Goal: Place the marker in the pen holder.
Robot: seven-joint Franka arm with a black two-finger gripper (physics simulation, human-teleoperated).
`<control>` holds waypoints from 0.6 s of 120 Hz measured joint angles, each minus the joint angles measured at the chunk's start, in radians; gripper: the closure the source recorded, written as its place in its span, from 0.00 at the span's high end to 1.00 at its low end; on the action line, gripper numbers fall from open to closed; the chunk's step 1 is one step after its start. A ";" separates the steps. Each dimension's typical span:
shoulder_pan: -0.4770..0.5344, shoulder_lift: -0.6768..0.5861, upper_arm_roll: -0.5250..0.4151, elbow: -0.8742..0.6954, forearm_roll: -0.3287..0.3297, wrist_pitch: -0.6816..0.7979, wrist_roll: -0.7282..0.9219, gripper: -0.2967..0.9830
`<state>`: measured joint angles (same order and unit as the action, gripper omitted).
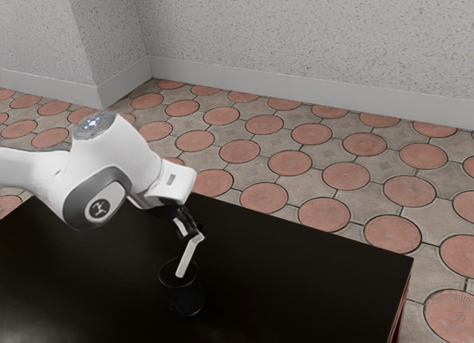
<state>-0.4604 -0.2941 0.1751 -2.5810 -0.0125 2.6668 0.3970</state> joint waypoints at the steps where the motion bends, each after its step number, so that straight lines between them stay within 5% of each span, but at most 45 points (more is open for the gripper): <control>1: 0.000 0.000 0.000 0.000 0.000 0.001 0.000 0.15; 29: 0.005 -0.005 0.002 -0.023 -0.002 0.018 0.003 0.15; 55: 0.005 -0.009 0.003 -0.014 -0.017 0.008 0.025 0.50; 61: 0.008 -0.008 0.002 0.083 -0.013 -0.025 0.029 0.55; 72: 0.118 0.091 -0.004 0.488 0.025 -0.215 0.028 0.62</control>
<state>-0.3422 -0.2036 0.1711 -2.0934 0.0129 2.4517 0.4247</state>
